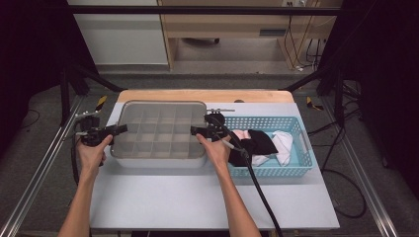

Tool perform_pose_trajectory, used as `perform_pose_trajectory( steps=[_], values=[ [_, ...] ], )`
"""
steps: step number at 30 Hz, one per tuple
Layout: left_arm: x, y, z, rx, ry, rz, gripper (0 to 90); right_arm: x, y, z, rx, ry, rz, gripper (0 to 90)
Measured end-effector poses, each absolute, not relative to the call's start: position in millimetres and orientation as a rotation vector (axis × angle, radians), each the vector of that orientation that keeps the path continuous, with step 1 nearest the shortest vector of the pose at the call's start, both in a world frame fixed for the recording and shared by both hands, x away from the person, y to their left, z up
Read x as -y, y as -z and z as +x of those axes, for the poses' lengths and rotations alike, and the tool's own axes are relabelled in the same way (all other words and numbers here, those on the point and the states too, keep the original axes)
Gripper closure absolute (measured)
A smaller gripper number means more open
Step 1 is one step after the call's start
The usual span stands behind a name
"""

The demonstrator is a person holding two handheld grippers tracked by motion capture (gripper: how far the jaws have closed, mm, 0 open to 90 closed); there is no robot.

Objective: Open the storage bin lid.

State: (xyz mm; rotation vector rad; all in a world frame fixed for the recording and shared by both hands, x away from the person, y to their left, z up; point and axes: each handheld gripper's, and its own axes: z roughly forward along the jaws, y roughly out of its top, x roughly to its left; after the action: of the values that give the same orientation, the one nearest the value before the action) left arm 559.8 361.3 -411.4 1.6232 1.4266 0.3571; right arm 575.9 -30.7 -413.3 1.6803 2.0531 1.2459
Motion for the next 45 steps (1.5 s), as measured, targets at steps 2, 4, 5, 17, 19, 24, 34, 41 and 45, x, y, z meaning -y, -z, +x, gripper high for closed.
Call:
perform_pose_trajectory(
  steps=[2,4,5,17,19,24,34,41,45],
  values=[
    [-362.6,407.3,556.9,-1.415,-0.366,1.608,46.0,31.7,407.9,573.0,-2.034,-1.263,1.659,34.2],
    [-363.3,403.2,553.9,-1.401,-0.379,1.599,47.7,33.3,403.0,570.2,-2.026,-1.276,1.630,36.5],
    [-363.6,401.1,552.3,-1.398,-0.386,1.595,48.4,34.2,400.7,568.7,-2.022,-1.283,1.625,38.1],
    [-369.8,374.3,525.8,-1.320,-0.447,1.545,58.2,44.3,371.1,545.2,-1.969,-1.369,1.537,53.5],
    [-371.5,370.9,520.7,-1.306,-0.447,1.536,60.1,46.6,367.0,540.8,-1.965,-1.392,1.538,56.1],
    [-372.8,364.4,509.0,-1.276,-0.464,1.530,62.7,53.4,360.3,531.9,-1.962,-1.441,1.513,61.5],
    [-374.3,352.9,483.9,-1.217,-0.501,1.515,64.7,63.6,347.9,511.8,-1.979,-1.517,1.479,68.0],
    [-369.4,343.5,464.0,-1.176,-0.521,1.522,65.1,73.4,340.4,491.8,-1.983,-1.561,1.449,69.5],
    [-364.2,341.9,455.3,-1.159,-0.518,1.530,65.1,79.2,336.7,477.2,-1.977,-1.557,1.417,69.8]
  ],
)
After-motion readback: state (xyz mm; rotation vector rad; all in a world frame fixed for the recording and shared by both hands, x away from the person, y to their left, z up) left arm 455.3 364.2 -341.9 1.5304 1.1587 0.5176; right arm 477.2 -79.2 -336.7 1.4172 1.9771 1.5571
